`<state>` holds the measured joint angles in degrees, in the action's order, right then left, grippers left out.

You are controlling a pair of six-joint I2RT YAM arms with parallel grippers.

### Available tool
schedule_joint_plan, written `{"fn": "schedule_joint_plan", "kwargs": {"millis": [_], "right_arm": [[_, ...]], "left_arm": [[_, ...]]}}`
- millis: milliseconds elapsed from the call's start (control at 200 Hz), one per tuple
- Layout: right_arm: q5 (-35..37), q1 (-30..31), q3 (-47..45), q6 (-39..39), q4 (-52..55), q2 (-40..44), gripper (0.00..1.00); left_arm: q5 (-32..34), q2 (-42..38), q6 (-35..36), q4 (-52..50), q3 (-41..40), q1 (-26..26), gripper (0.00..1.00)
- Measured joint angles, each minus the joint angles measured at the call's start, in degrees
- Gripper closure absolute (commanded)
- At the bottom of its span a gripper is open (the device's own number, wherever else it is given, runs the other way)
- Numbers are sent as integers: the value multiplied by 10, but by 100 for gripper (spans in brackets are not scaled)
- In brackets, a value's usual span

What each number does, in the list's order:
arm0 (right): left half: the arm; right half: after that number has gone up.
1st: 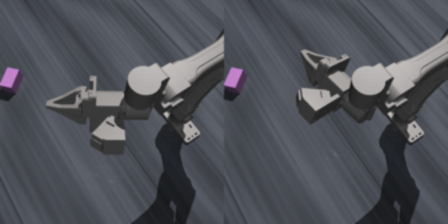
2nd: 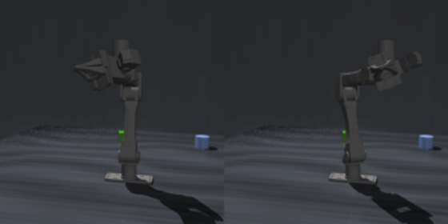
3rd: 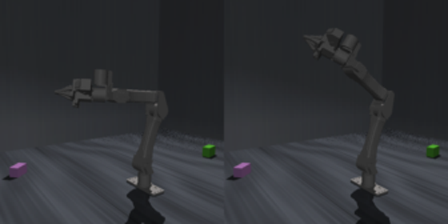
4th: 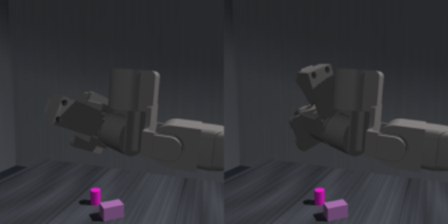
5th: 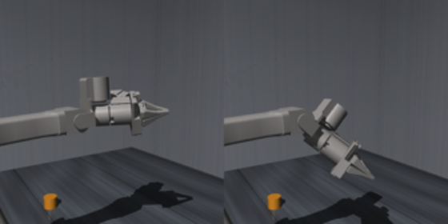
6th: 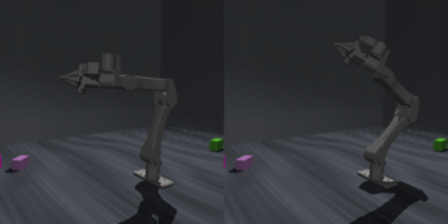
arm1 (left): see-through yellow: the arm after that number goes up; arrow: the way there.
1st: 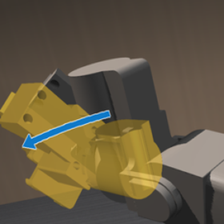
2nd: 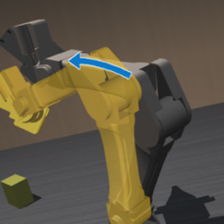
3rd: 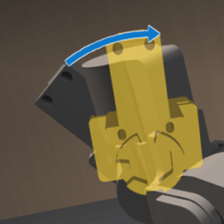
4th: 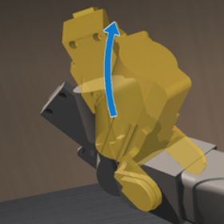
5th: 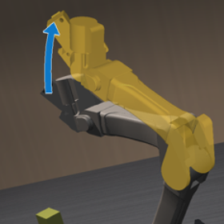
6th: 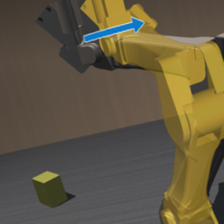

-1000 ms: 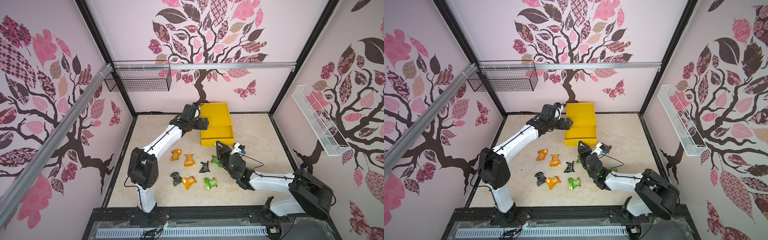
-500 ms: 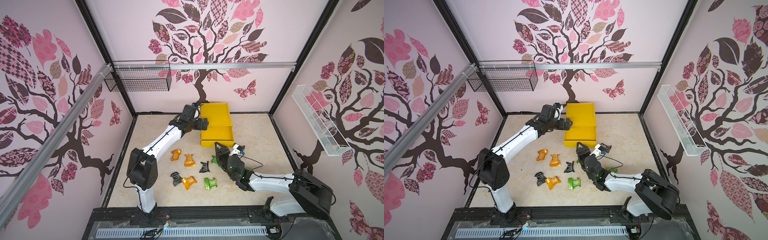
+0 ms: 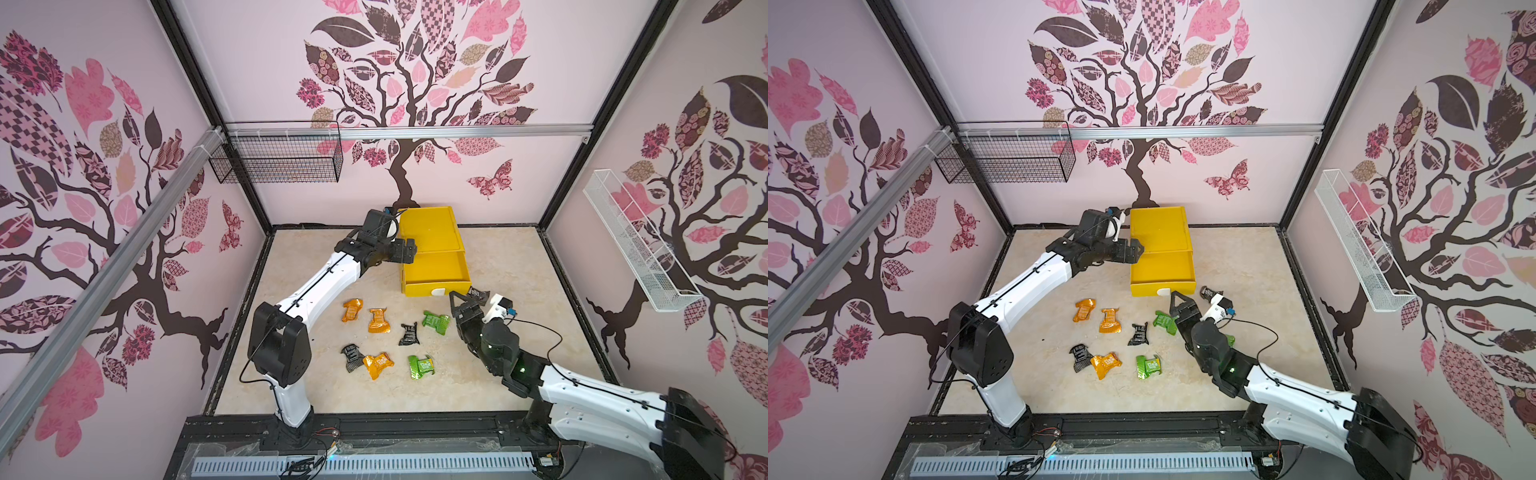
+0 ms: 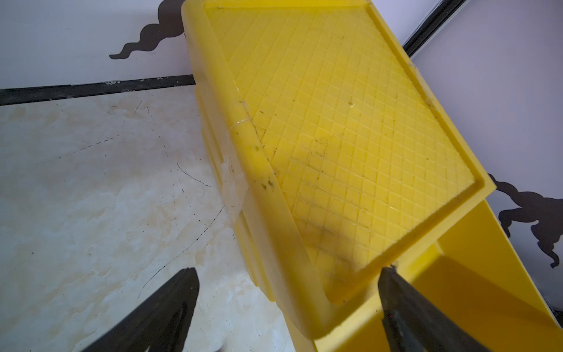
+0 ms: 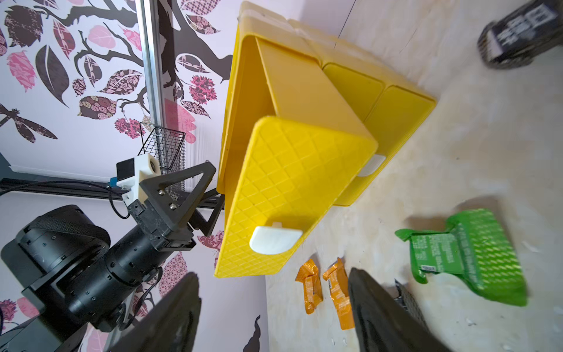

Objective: Place the cookies into the drawer by color
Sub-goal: Open the drawer in the storage box, then pick up the cookie at the center of the board.

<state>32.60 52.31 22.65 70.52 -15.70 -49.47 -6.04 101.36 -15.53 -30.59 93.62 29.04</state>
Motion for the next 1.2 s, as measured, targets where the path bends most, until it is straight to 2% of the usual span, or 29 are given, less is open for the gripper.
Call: {"fn": "schedule_joint_plan", "kwargs": {"millis": [240,415,535,835,980,1055,1200], "right_arm": [[23,-2,0,-158,156,161,11],[-1,-44,3,-275,240,211,4],[-58,-120,18,-332,288,202,1],[-228,-305,66,-423,326,117,1],[-276,-368,68,-437,333,81,2],[-298,-398,68,-436,332,61,6],[-327,-438,70,-422,325,16,8]], "left_arm": [[13,-83,42,8,-49,1,3],[15,-162,82,22,-123,2,3],[15,-218,111,29,-181,2,3],[11,-335,165,13,-281,-12,3],[-7,-379,175,7,-337,-49,3],[-14,-398,181,5,-363,-70,3],[-27,-425,201,10,-405,-94,3]]}}
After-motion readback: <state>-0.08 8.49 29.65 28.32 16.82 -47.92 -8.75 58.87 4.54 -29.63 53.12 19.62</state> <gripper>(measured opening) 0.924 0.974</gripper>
